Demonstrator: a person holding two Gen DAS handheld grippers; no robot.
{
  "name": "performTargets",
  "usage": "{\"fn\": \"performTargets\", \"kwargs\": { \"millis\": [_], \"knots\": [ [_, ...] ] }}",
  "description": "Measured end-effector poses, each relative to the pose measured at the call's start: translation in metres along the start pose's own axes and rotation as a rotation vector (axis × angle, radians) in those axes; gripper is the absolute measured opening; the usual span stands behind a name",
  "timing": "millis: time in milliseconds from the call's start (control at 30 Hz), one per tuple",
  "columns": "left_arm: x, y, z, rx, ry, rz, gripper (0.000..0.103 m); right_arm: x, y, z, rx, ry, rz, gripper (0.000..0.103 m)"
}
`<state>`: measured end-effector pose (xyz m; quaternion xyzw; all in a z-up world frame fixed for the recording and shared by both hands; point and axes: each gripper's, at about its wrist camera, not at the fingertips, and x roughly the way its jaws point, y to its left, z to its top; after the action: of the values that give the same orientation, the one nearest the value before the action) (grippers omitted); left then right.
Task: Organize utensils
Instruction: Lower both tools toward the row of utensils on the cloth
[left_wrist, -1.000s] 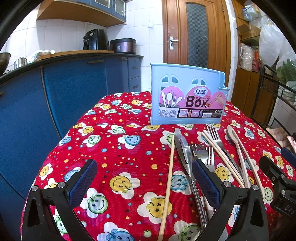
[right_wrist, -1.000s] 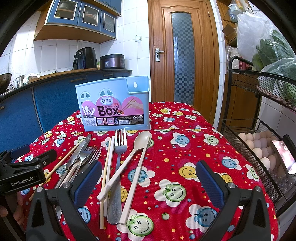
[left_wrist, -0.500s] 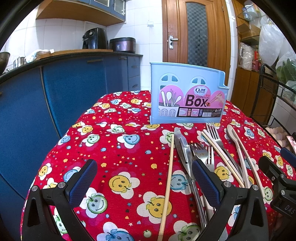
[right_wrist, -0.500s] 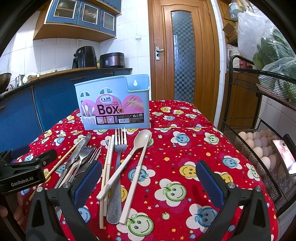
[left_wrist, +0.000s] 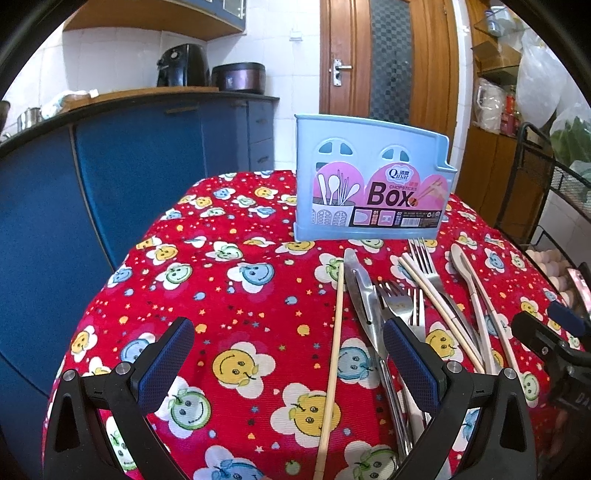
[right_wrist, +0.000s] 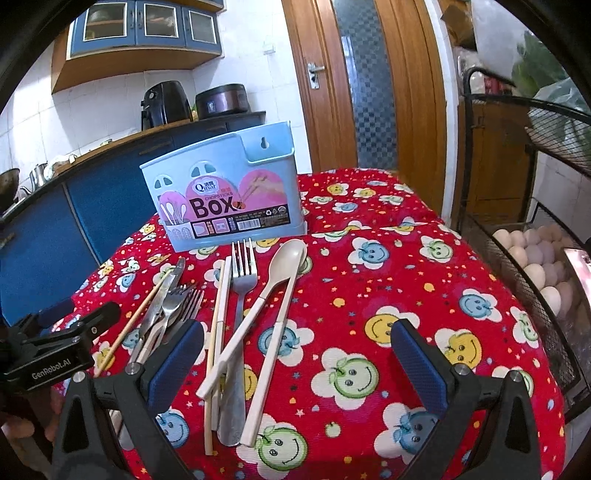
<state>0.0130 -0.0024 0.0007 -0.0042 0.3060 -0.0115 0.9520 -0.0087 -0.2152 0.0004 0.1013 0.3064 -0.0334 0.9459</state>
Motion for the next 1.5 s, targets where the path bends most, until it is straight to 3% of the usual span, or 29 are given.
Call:
{"fn": "performTargets", "kwargs": {
  "millis": [333, 433, 600, 1000, 1100, 1167, 1433, 1500],
  "knots": [
    [0.016, 0.002, 0.021, 0.098, 0.063, 0.064, 0.102, 0.016, 0.002, 0.027, -0.081, 0.100, -0.017, 0.102],
    [0.023, 0.002, 0.024, 0.112, 0.096, 0.059, 0.102, 0.023, 0.001, 0.032, -0.095, 0.134, -0.022, 0.094],
    [0.039, -0.002, 0.026, 0.135, 0.159, 0.048, 0.102, 0.035, -0.005, 0.038, -0.077, 0.198, -0.034, 0.090],
    [0.067, -0.002, 0.033, 0.174, 0.227, 0.065, 0.102, 0.071, -0.007, 0.038, -0.106, 0.360, -0.001, 0.062],
    [0.072, 0.000, 0.034, 0.182, 0.240, 0.071, 0.102, 0.076, -0.005, 0.043, -0.138, 0.376, 0.003, 0.051],
    [0.082, 0.001, 0.034, 0.200, 0.281, 0.078, 0.102, 0.079, -0.007, 0.046, -0.125, 0.393, 0.017, 0.039],
    [0.102, 0.020, 0.042, 0.128, 0.402, -0.029, 0.101, 0.091, -0.014, 0.057, -0.096, 0.452, 0.075, 0.035],
    [0.104, 0.018, 0.046, 0.149, 0.424, -0.045, 0.095, 0.094, -0.015, 0.059, -0.100, 0.464, 0.082, 0.035]
  ]
}}
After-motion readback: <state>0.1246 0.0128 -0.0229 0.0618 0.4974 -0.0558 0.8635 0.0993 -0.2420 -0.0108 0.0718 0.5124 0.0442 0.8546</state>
